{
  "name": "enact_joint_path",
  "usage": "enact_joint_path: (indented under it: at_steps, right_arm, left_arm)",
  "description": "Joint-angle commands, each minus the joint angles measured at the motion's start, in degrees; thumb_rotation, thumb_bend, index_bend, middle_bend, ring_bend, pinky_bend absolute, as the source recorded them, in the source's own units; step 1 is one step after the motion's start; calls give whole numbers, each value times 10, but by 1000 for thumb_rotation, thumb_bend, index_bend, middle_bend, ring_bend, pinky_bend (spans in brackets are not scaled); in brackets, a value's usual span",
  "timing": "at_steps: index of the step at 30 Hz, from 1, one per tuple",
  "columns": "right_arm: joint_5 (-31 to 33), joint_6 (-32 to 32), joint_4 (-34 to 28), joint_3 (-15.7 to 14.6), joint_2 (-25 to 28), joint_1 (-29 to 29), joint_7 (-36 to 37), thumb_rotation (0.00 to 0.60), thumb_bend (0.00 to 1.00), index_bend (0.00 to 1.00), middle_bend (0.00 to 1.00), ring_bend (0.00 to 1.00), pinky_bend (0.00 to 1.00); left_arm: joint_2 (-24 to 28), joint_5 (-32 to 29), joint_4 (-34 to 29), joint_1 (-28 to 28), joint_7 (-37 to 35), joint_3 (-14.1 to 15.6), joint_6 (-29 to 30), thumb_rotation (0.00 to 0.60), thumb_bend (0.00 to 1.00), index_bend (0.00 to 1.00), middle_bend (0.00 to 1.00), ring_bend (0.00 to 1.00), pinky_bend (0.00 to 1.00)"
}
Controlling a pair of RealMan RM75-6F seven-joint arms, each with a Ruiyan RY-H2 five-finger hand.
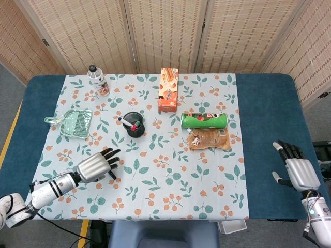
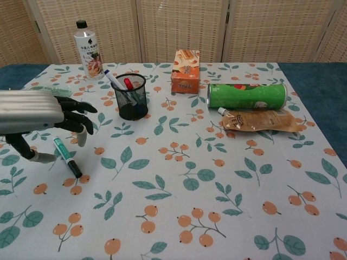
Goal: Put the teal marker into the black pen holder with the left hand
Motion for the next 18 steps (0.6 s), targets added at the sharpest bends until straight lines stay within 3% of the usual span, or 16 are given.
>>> enact_joint_path:
  at_steps: [1,18]
  right_arm:
    - [1,-11,5,-1,4,6,15,600,327,35,0,0,0]
    - [-8,-41,26,-8,17,20,84,600,327,35,0,0,0]
  left_arm:
    - [-17,-2,13,-17,-2,1,-14,600,324,385,277,0,196]
    - [-71,-13,123,-49,-58,41,-24,600,323,390,295,0,197]
